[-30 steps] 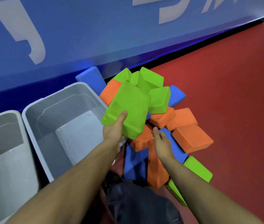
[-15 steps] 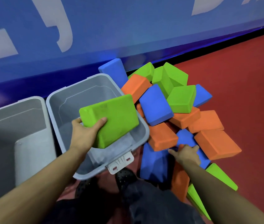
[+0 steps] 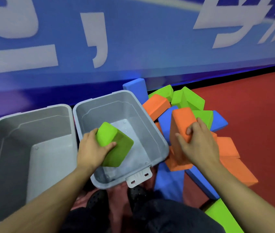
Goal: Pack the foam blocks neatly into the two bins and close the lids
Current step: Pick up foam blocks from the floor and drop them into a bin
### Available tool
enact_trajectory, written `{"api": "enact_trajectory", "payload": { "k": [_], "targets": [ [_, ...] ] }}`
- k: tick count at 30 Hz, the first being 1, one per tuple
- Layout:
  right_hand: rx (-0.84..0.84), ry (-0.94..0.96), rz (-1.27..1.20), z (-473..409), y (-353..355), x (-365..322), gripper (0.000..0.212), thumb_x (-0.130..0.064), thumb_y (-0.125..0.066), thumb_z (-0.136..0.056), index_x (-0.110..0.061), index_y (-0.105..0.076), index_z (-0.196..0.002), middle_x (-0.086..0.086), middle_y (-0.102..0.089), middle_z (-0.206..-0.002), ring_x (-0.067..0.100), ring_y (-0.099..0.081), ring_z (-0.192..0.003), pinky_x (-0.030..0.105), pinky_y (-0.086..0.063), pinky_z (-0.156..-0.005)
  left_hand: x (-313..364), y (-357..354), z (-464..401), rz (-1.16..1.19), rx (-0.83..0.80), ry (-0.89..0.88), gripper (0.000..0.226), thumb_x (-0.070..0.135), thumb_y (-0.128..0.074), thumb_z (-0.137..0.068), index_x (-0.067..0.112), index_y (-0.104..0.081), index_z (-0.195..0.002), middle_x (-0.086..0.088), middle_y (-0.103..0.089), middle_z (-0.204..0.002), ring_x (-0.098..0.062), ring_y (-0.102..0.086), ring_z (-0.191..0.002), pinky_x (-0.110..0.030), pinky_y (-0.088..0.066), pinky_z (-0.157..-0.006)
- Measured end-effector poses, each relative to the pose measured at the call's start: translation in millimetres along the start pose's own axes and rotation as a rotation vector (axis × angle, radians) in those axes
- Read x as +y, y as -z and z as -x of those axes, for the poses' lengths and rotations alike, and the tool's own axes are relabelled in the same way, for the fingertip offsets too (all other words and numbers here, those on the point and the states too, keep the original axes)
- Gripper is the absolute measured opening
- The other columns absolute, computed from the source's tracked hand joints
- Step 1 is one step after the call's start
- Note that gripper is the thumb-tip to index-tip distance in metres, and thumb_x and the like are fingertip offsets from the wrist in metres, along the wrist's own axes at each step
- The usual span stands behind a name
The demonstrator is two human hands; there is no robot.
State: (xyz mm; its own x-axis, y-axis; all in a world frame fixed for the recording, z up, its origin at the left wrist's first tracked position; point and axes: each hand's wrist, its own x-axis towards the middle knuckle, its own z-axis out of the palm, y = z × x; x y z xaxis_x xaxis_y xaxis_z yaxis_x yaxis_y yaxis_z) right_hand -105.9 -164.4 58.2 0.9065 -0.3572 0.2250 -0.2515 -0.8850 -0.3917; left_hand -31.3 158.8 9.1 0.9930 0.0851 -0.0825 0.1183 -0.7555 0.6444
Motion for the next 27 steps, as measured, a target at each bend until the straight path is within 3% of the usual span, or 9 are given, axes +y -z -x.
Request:
{"api": "enact_trajectory", "payload": {
  "k": [5, 9, 11, 13, 15, 17, 19, 22, 27],
  "targets": [
    [0.139, 0.162, -0.327, -16, -27, -69, 0.037, -0.037, -0.076, -0.085, -0.020, -0.043, -0.087, 0.005, -0.048, -0.142, 0.014, -0.043, -0.133, 0.036, -0.043, -0.088, -23, -9, -6, -0.103, -0.103, 0.000, 0.097, 0.061, -0.083, -0.070, 0.020, -0.044, -0.149, -0.011, -0.053, -0.139, -0.034, -0.051, -0.128, -0.045, -0.043, -0.108],
    [-0.105, 0.167, -0.362, -16, -102, -80, 0.037, -0.039, -0.078, -0.083, -0.020, -0.046, -0.085, -0.003, -0.045, -0.143, 0.012, -0.050, -0.120, 0.033, -0.043, -0.086, -32, -26, -9, -0.331, -0.239, -0.108, 0.093, 0.068, -0.074, -0.076, 0.030, -0.036, -0.152, 0.000, -0.050, -0.144, -0.029, -0.051, -0.129, -0.043, -0.042, -0.104],
    [-0.287, 0.223, -0.291, -16, -135, -71, 0.037, -0.041, -0.077, -0.083, -0.022, -0.046, -0.084, -0.008, -0.044, -0.143, 0.017, -0.054, -0.119, 0.034, -0.045, -0.087, -30, -34, -11, -0.402, -0.307, -0.147, 0.090, 0.067, -0.069, -0.081, 0.031, -0.031, -0.154, 0.004, -0.044, -0.151, -0.025, -0.046, -0.135, -0.044, -0.036, -0.112],
    [-0.479, 0.272, -0.178, -19, -156, -65, 0.035, -0.043, -0.073, -0.086, -0.024, -0.044, -0.086, -0.012, -0.038, -0.151, 0.019, -0.051, -0.127, 0.034, -0.042, -0.099, -32, -43, -12, -0.438, -0.394, -0.118, 0.085, 0.061, -0.063, -0.089, 0.031, -0.024, -0.158, 0.008, -0.033, -0.160, -0.023, -0.035, -0.145, -0.050, -0.023, -0.122],
    [-0.555, 0.276, -0.080, -22, -163, -63, 0.023, -0.041, -0.067, -0.092, -0.026, -0.050, -0.094, -0.005, -0.028, -0.164, 0.020, -0.034, -0.146, 0.037, -0.020, -0.120, -37, -47, -10, -0.448, -0.432, -0.082, 0.080, 0.055, -0.058, -0.096, 0.031, -0.019, -0.161, 0.008, -0.024, -0.165, -0.024, -0.026, -0.151, -0.054, -0.016, -0.124],
    [-0.515, 0.208, 0.027, -27, -163, -50, 0.025, -0.041, -0.059, -0.097, -0.026, -0.060, -0.118, 0.003, -0.016, -0.168, 0.020, -0.016, -0.154, 0.041, -0.002, -0.125, -33, -53, -15, -0.433, -0.463, -0.071, 0.077, 0.054, -0.056, -0.097, 0.030, -0.020, -0.161, 0.004, -0.023, -0.166, -0.025, -0.026, -0.151, -0.053, -0.018, -0.123],
    [-0.461, 0.130, 0.056, -23, -158, -31, 0.037, -0.041, -0.055, -0.099, -0.027, -0.060, -0.133, 0.006, -0.018, -0.168, 0.022, -0.018, -0.154, 0.041, -0.008, -0.126, -28, -63, -17, -0.402, -0.443, -0.077, 0.072, 0.053, -0.055, -0.098, 0.028, -0.026, -0.159, 0.000, -0.029, -0.163, -0.027, -0.032, -0.148, -0.049, -0.025, -0.121],
    [-0.324, 0.074, -0.075, -10, -152, -16, 0.029, -0.035, -0.058, -0.098, -0.021, -0.069, -0.122, 0.005, -0.042, -0.155, 0.024, -0.044, -0.139, 0.036, -0.032, -0.116, -23, -62, -16, -0.320, -0.387, -0.072, 0.064, 0.050, -0.054, -0.099, 0.026, -0.036, -0.155, -0.002, -0.038, -0.158, -0.029, -0.040, -0.142, -0.044, -0.034, -0.115],
    [-0.157, -0.318, -0.115, -7, -135, 58, 0.027, -0.033, -0.063, -0.095, -0.013, -0.071, -0.110, 0.011, -0.059, -0.124, 0.032, -0.059, -0.114, 0.040, -0.047, -0.098, 8, -78, -13, -0.199, -0.404, -0.164, 0.060, 0.050, -0.058, -0.096, 0.023, -0.045, -0.148, -0.007, -0.049, -0.148, -0.031, -0.046, -0.136, -0.045, -0.037, -0.113]
  ]
}}
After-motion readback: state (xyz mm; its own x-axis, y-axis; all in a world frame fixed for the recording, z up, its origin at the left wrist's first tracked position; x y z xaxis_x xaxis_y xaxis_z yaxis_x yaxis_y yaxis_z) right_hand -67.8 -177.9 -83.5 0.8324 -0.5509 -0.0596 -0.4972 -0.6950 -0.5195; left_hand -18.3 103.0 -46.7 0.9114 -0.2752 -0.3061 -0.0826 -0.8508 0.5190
